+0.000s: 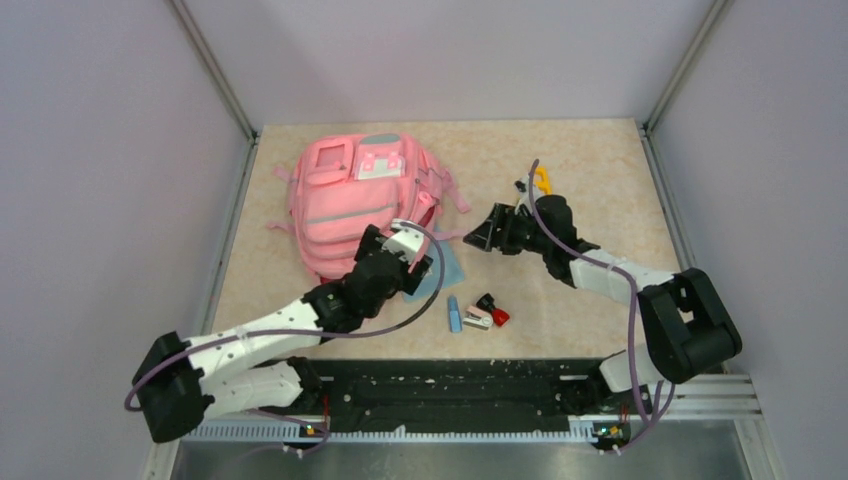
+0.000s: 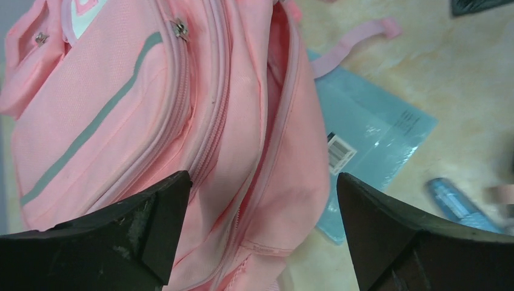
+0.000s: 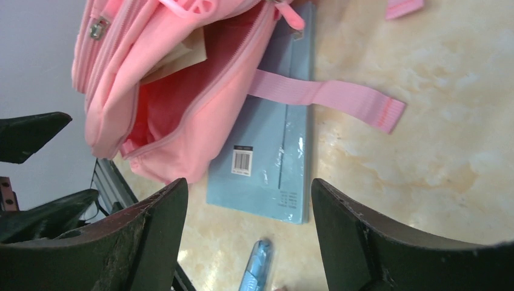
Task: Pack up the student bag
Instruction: Zip the student bag at the center of the board.
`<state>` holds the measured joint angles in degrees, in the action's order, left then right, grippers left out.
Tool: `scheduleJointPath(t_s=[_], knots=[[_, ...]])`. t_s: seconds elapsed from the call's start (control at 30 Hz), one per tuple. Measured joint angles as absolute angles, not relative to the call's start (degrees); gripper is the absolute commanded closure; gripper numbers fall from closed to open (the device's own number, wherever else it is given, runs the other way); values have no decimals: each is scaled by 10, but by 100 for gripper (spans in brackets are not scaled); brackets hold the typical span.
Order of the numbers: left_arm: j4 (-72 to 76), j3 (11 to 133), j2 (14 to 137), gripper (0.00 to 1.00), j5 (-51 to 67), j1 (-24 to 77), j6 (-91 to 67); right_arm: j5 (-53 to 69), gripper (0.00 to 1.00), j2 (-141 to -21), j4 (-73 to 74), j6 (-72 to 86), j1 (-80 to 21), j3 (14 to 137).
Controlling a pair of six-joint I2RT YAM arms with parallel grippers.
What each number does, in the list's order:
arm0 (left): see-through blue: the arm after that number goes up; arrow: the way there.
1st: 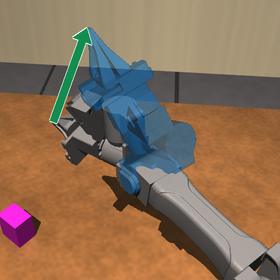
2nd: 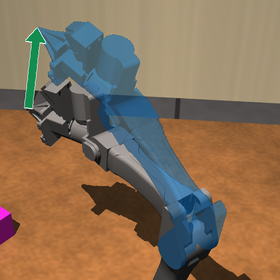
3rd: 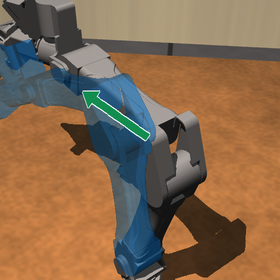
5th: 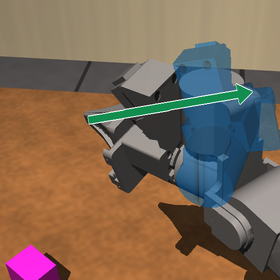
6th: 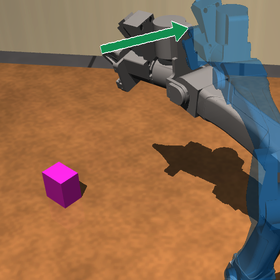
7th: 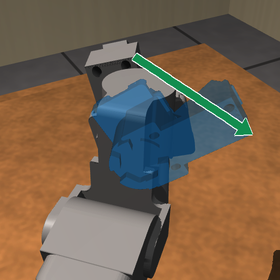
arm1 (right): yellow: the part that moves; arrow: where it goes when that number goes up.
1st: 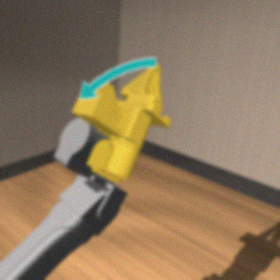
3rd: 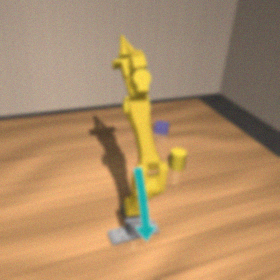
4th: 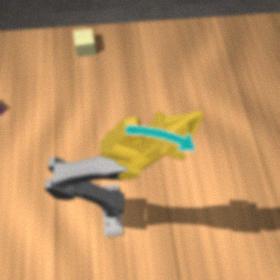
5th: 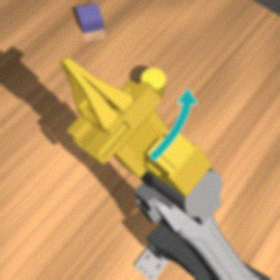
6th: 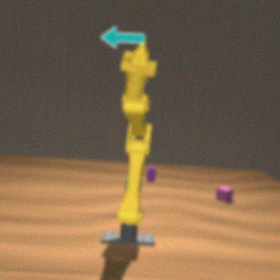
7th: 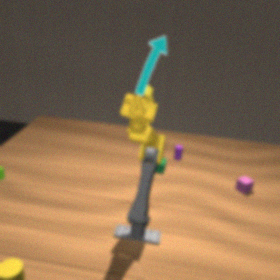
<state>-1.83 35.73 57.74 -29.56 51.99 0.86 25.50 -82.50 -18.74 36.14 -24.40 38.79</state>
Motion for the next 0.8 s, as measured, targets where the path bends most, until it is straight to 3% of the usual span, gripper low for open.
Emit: scheduleJointPath(t_s=[0.17,0.2,0.27,0.3,0.37,0.47,0.57,0.73,0.8], knots=[[-21,382,682,7,-397,548,43,258,27,-816,-179,351,-239,385],[-21,391,700,15,-417,548,47,258,27,-816,-180,348,-238,385],[-23,412,740,45,-466,548,55,260,27,-815,-181,341,-238,385],[-33,426,764,55,-495,548,62,260,27,-815,-182,336,-238,385],[-53,447,796,64,-533,546,64,261,27,-815,-184,324,-238,385],[-78,467,801,70,-558,547,63,262,27,-817,-185,307,-238,390],[-93,480,769,65,-555,544,68,261,27,-832,-185,289,-238,406],[-117,494,632,31,-472,542,62,261,27,-870,-186,257,-238,439],[-120,511,573,23,-432,545,53,269,27,-891,-189,243,-238,454]])
